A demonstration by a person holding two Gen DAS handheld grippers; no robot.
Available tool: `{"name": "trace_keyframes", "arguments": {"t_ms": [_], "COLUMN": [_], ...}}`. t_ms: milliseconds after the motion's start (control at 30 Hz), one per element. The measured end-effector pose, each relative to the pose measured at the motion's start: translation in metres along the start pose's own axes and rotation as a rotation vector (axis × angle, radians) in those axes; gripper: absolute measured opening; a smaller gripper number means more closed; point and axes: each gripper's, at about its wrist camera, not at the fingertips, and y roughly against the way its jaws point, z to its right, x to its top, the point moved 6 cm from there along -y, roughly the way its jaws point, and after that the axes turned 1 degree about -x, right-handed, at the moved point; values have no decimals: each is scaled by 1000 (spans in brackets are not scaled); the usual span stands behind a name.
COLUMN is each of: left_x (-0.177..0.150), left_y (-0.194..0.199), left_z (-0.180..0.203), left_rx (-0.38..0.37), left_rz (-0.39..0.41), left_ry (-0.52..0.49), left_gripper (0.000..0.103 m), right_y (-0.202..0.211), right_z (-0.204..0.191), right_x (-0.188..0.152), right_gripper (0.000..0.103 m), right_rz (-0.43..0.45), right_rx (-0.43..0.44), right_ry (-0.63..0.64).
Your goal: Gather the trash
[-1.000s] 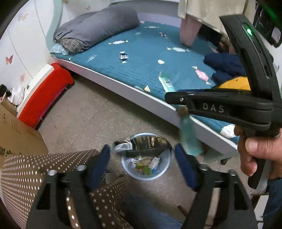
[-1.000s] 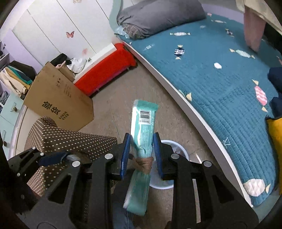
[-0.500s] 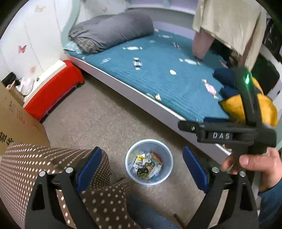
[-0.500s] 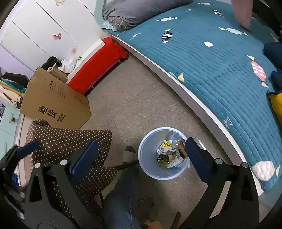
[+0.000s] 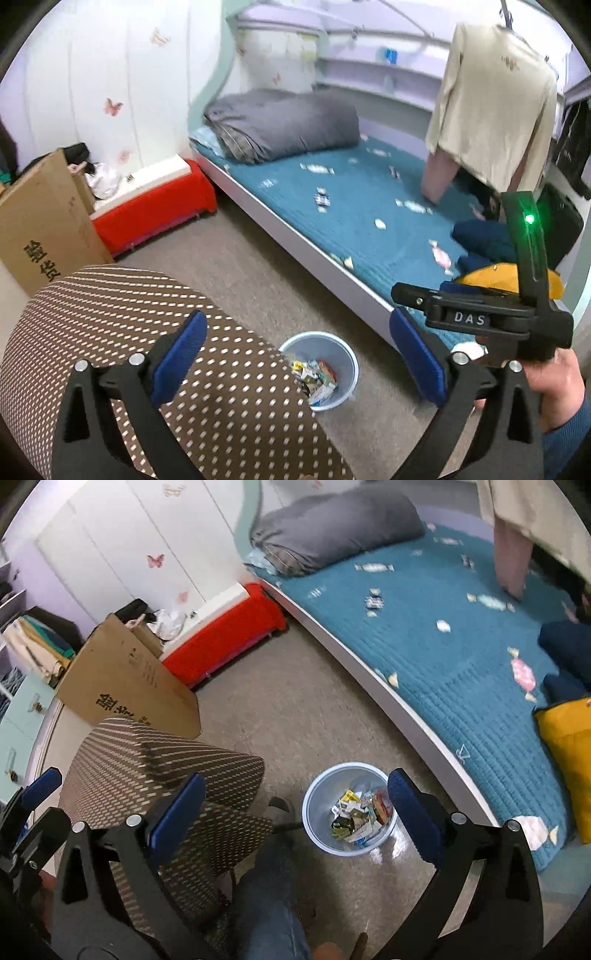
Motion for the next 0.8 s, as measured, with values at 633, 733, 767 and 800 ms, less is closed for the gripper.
{"name": "trace_keyframes", "arguments": {"t_ms": [633, 733, 767, 800], "left_x": [-29, -36, -38, -39], "left_y": [175, 199, 210, 215], "left_z": [-58, -64, -66, -67], "left_rx": [303, 346, 369, 379], "left_rz": [273, 308, 321, 329], "left_ry": [209, 228, 227, 225], "left_gripper": [98, 98, 98, 98], "right_y": [161, 184, 194, 200], "right_z": [-125, -144, -152, -157], "right_x": [-20, -27, -29, -31], "right_gripper": [97, 97, 97, 97], "right_rz": [296, 349, 371, 384], "right_rx": [48, 62, 70, 75], "right_ry": [266, 307, 322, 332]}}
